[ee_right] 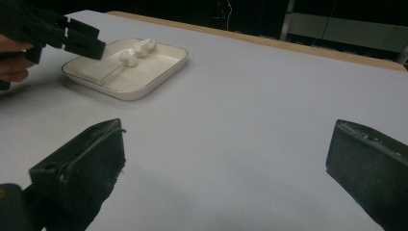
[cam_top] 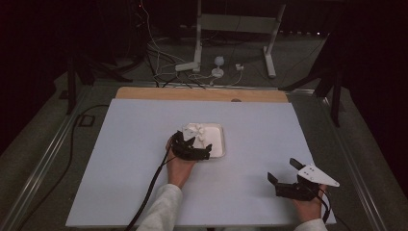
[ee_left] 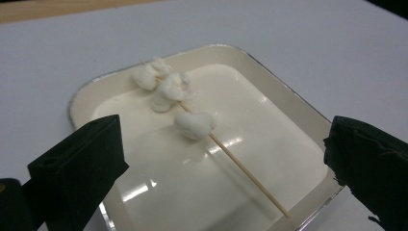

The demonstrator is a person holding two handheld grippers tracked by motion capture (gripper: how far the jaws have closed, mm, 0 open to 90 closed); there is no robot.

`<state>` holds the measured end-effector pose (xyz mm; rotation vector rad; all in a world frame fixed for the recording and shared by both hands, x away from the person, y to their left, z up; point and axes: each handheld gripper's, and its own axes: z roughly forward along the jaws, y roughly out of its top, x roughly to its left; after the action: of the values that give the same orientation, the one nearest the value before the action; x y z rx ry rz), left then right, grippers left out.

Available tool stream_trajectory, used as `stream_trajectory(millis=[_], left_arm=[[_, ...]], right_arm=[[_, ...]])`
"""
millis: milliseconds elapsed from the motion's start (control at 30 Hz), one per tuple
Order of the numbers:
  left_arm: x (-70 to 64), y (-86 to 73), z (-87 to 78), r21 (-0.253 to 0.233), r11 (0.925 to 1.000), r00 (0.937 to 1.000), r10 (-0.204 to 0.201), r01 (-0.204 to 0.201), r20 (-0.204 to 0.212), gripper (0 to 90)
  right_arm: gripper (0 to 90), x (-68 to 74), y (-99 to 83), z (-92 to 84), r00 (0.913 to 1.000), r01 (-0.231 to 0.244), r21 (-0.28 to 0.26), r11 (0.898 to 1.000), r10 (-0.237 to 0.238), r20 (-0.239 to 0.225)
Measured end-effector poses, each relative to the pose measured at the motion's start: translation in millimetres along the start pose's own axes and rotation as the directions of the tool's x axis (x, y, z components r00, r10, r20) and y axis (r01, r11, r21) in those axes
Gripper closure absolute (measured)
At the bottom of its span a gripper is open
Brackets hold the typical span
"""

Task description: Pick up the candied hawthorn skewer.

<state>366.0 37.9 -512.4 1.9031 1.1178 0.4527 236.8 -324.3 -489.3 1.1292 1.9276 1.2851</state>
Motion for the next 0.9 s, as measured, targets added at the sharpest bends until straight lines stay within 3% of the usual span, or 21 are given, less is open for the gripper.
stream_trajectory(millis=[167,300,367,467,500,533,600,633,667,733,767,833,900], left_arm=[[-7.1,0.5,9.8,0.044,0.9989,0.9999,0.015,-0.014,-0.005,1.3],[-10.2,-0.6,14.5,0.101,0.9945,0.9978,0.035,-0.029,-0.056,7.8],[-9.2,-2.7,15.3,0.151,0.9879,0.9945,0.050,-0.036,-0.092,17.6],[-8.1,-4.6,14.0,0.167,0.9848,0.9942,0.063,-0.047,-0.087,25.6],[-7.3,-5.3,12.7,0.177,0.9827,0.9934,0.070,-0.053,-0.091,34.5],[-6.1,-5.4,11.1,0.176,0.9833,0.9937,0.065,-0.048,-0.092,44.7],[-3.4,-4.7,8.2,0.185,0.9819,0.9945,0.058,-0.041,-0.088,48.9],[-2.0,-3.8,6.6,0.195,0.9802,0.9949,0.050,-0.033,-0.087,57.6],[-0.5,-2.9,5.0,0.206,0.9782,0.9956,0.040,-0.021,-0.085,57.6],[1.8,-1.6,2.2,0.225,0.9745,0.9963,0.017,0.002,-0.085,68.6],[3.0,-1.0,1.0,0.234,0.9721,0.9964,0.009,0.011,-0.084,68.6],[6.0,-0.1,-0.9,0.248,0.9683,0.9968,-0.011,0.030,-0.080,78.1],[9.1,0.5,-2.1,0.259,0.9640,0.9969,-0.043,0.059,-0.066,80.4]], right_arm=[[0.2,-0.8,-0.1,-0.5,1.0000,-0.002,-0.001,1.000,0.002,0.001],[0.2,-0.9,0.0,-0.8,1.0000,-0.001,-0.002,1.000,0.001,0.002],[0.2,-1.2,0.0,-1.1,1.0000,-0.003,-0.002,1.000,0.003,0.002],[0.2,-1.5,-0.1,-1.2,1.0000,-0.001,-0.003,1.000,0.001,0.003],[0.2,-1.5,-0.1,-1.2,1.0000,-0.003,-0.002,1.000,0.003,0.004],[0.2,-1.8,-0.1,-1.3,1.0000,-0.003,-0.003,1.000,0.003,0.005],[0.2,-1.9,-0.1,-1.4,1.0000,-0.007,-0.003,1.000,0.007,0.004],[0.2,-2.0,-0.1,-1.4,1.0000,-0.006,-0.003,1.000,0.006,0.004],[0.2,-2.0,-0.1,-1.4,1.0000,-0.006,-0.003,1.000,0.006,0.004],[0.2,-1.7,-0.1,-1.2,1.0000,-0.006,-0.001,1.000,0.006,0.004],[0.2,-1.7,-0.1,-1.2,1.0000,-0.006,-0.001,1.000,0.006,0.004],[0.2,-1.3,-0.2,-0.9,1.0000,-0.004,0.003,1.000,0.004,0.002],[0.2,-1.2,-0.2,-0.8,1.0000,-0.004,0.004,1.000,0.004,0.002]])
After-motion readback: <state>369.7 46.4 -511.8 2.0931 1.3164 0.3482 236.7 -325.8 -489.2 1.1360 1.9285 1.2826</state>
